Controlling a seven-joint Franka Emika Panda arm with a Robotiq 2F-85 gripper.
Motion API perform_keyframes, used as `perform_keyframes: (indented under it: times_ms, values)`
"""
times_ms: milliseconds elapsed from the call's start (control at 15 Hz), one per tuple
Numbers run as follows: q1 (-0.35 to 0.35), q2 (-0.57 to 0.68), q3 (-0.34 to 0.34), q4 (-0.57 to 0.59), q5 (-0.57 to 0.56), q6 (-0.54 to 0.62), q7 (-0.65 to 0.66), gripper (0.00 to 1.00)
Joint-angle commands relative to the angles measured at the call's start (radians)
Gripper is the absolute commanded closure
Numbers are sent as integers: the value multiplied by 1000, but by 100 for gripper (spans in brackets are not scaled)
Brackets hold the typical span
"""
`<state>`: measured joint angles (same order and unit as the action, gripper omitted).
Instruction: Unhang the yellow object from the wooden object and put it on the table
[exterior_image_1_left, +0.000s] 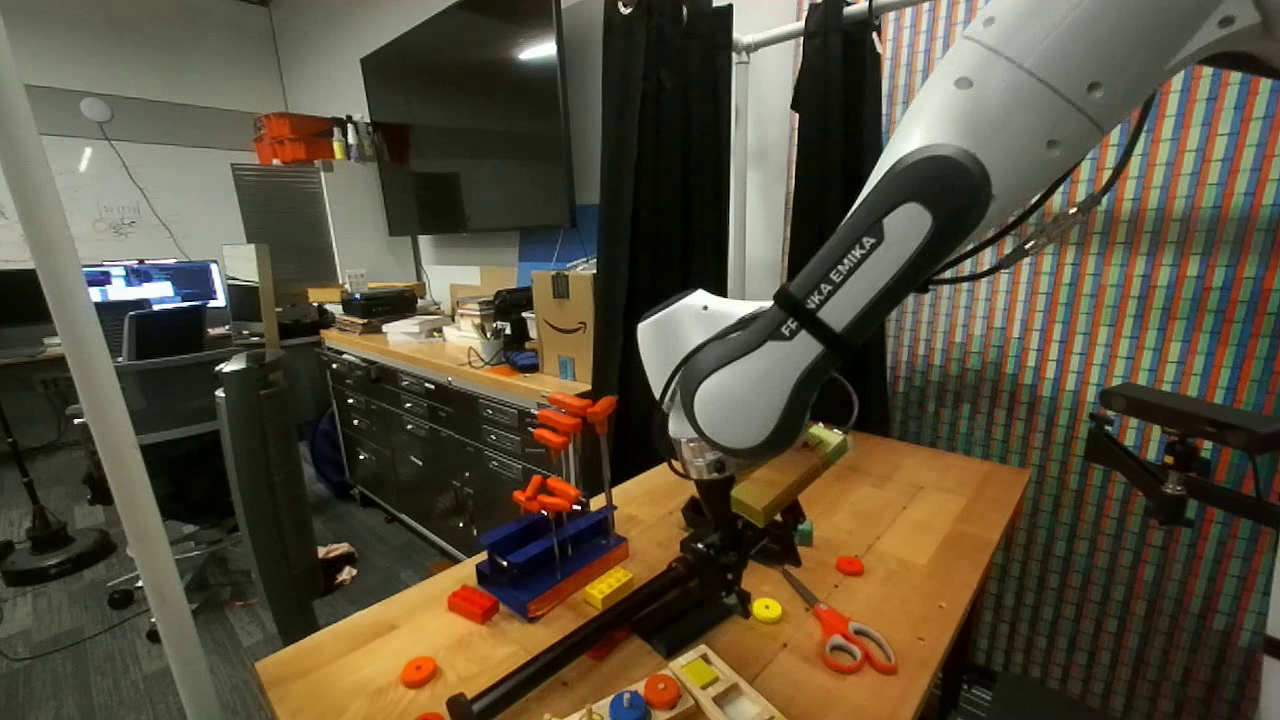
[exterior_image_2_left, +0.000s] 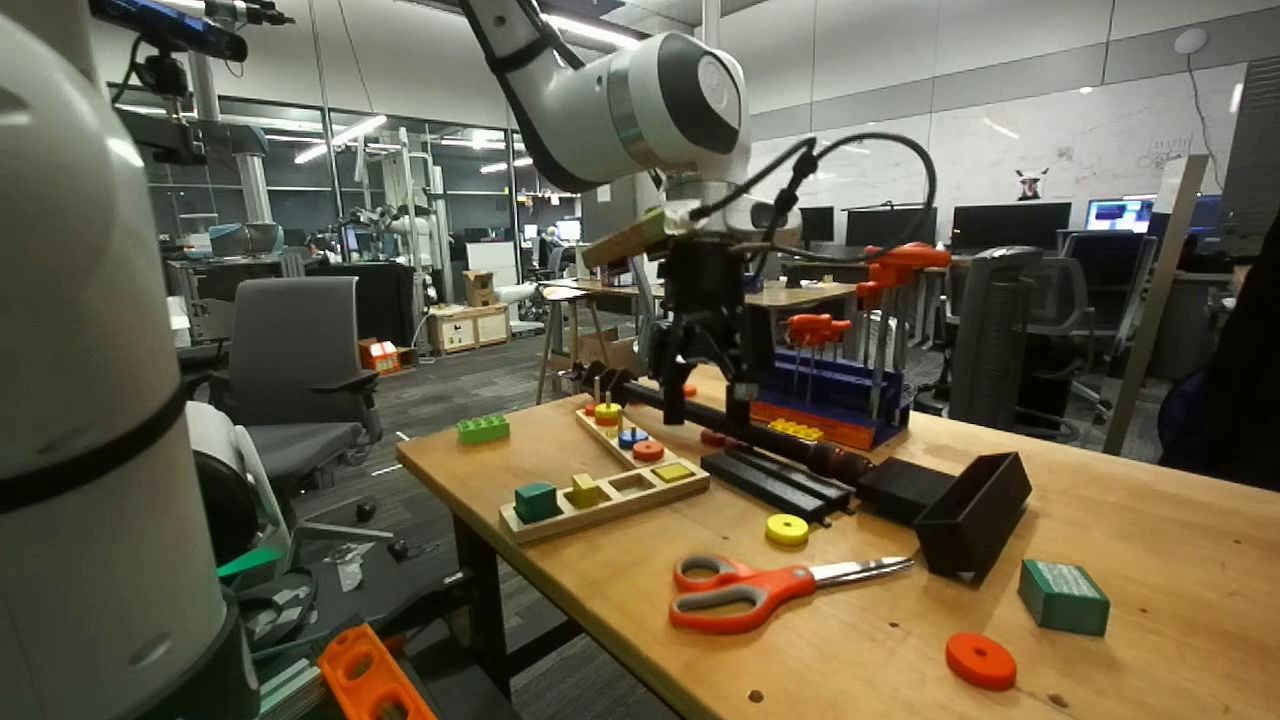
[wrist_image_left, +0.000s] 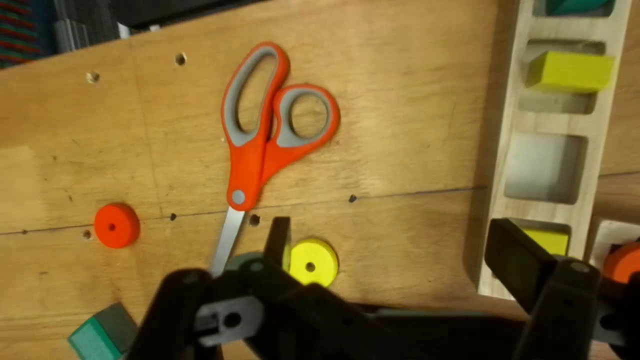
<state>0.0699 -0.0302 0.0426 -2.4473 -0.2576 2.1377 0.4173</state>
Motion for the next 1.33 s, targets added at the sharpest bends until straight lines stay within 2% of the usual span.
perform_keyframes:
  times_ms: [0, 200, 333, 667, 867, 1067, 1200, 1267]
  values:
    - [31, -169, 63, -6, -14, -197, 98, 0]
    - [45, -323, 120, -27, 24, -329, 132, 0]
    - [37, -410, 131, -30, 45, -404, 108, 0]
    - [41, -588, 82, -54, 104, -497, -109, 0]
    - [56, -634, 49, -67, 117, -508, -288, 0]
    - [67, -643, 37, -75, 119, -515, -413, 0]
    - [68, -655, 38, -90, 118, -484, -440, 0]
    - [46, -619, 54, -72, 99, -501, -398, 0]
